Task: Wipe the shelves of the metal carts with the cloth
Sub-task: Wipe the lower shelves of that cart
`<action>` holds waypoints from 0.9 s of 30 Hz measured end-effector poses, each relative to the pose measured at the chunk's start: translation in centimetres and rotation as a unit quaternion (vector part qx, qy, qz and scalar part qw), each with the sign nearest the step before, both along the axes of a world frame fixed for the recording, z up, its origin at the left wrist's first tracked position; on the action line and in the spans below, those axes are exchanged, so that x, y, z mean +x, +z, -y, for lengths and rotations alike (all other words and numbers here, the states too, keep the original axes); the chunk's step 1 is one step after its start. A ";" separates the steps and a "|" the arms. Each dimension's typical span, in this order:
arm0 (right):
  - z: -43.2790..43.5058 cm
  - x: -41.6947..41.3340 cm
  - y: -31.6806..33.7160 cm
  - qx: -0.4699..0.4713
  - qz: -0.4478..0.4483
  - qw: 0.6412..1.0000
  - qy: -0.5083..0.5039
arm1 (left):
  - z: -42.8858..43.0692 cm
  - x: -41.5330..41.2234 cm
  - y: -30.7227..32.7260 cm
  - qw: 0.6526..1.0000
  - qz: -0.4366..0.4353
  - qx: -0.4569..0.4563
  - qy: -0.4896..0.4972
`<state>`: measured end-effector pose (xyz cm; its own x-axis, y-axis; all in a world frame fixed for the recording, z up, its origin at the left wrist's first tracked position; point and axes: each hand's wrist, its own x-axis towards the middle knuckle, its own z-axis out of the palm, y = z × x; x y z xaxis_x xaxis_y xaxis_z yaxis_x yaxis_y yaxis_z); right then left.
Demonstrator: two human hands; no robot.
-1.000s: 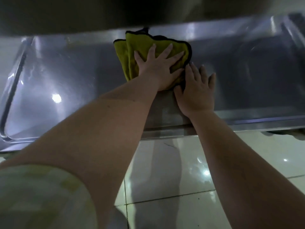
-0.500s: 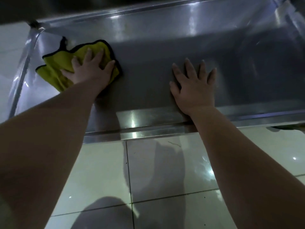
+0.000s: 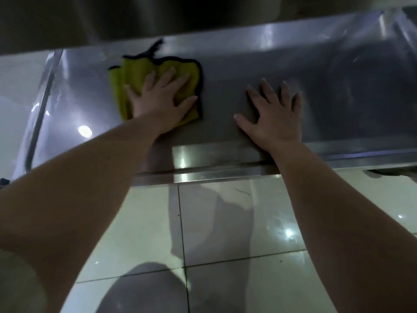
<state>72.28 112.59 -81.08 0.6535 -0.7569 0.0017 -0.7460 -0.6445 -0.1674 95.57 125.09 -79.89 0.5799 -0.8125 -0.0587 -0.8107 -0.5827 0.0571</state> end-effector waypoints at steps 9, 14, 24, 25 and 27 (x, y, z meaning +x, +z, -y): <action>-0.7 0.8 0.2 -0.007 -0.045 0.999 -0.028 | -13.7 3.8 0.5 0.981 -0.032 0.031 0.188; -2.4 2.1 0.6 0.048 -0.099 0.990 -0.088 | -10.9 -5.4 0.8 0.996 -0.046 0.062 0.037; -13.2 0.8 4.9 0.169 0.192 0.958 0.129 | -16.5 -8.0 4.1 0.976 -0.134 -0.024 -0.168; -14.4 0.1 4.8 0.149 0.171 0.957 0.180 | -18.1 -7.3 4.1 0.974 -0.104 -0.033 -0.201; -16.5 -0.9 4.0 0.057 0.092 0.961 0.255 | -20.8 -6.5 3.4 0.964 -0.032 -0.021 -0.265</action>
